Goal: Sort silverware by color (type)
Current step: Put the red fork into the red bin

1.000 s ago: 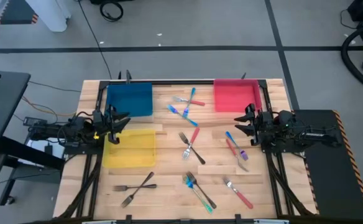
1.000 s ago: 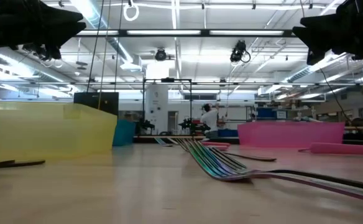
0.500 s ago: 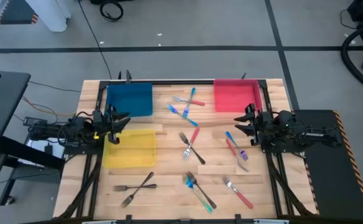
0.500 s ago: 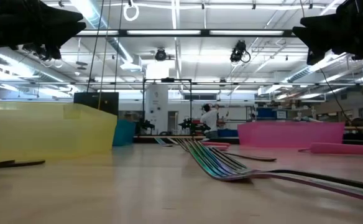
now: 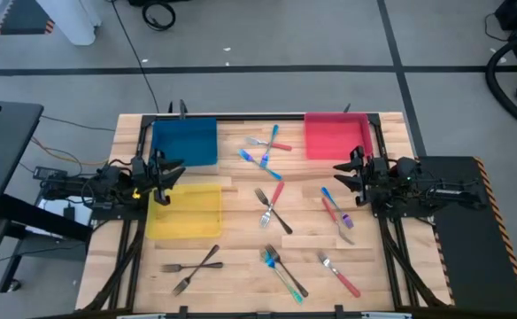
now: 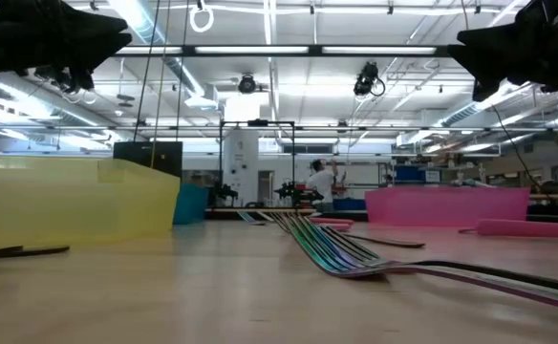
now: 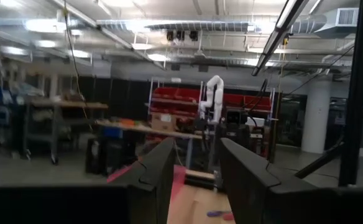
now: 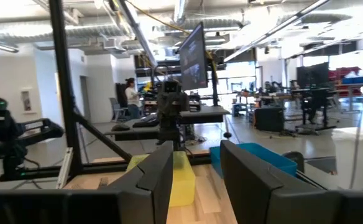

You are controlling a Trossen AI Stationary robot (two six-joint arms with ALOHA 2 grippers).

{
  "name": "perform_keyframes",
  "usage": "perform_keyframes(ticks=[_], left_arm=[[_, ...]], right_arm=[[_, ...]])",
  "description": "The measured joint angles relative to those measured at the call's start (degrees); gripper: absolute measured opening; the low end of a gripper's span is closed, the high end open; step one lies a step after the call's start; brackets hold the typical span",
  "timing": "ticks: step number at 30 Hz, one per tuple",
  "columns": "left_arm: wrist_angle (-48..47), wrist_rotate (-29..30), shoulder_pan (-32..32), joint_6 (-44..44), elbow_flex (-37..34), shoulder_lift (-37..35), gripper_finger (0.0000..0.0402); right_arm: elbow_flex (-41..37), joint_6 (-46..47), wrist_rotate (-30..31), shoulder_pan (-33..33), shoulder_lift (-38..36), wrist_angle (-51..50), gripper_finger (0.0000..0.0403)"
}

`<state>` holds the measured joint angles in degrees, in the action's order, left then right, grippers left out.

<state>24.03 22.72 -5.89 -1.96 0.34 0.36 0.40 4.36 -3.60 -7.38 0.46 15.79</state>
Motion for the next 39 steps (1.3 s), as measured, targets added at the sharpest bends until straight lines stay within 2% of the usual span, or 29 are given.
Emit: perform_keyframes(ticks=[5,15,20,24,30,35,39], left_arm=[[1.86,0.02,0.0,-3.25,0.0,-0.02,0.0131],[2.12,0.02,0.02,-3.23,0.02,-0.02,0.0131],[2.16,0.02,0.02,-2.35,0.02,-0.02,0.0131],[3.84,1.31,0.02,-4.28,0.02,0.0,0.0131],[5.4,2.12,0.04,-3.77,0.02,-0.02,0.0131],[6.24,2.16,0.04,-0.77,0.02,0.0,0.0131],[6.54,2.16,0.04,-0.76,0.02,0.0,0.0131]], right_arm=[[0.0,0.45,3.06,0.0,-0.03,2.94,0.0141],[0.0,1.11,3.06,0.0,0.04,5.5,0.0141],[0.58,6.03,9.56,0.0,0.13,5.6,0.0141],[3.89,8.81,12.92,0.0,1.29,-0.71,0.0141],[11.78,9.01,12.99,0.0,5.03,-14.7,0.0141],[19.39,12.56,12.84,0.0,12.66,-25.04,0.0141],[25.07,17.78,7.87,0.25,20.89,-29.97,0.0141]])
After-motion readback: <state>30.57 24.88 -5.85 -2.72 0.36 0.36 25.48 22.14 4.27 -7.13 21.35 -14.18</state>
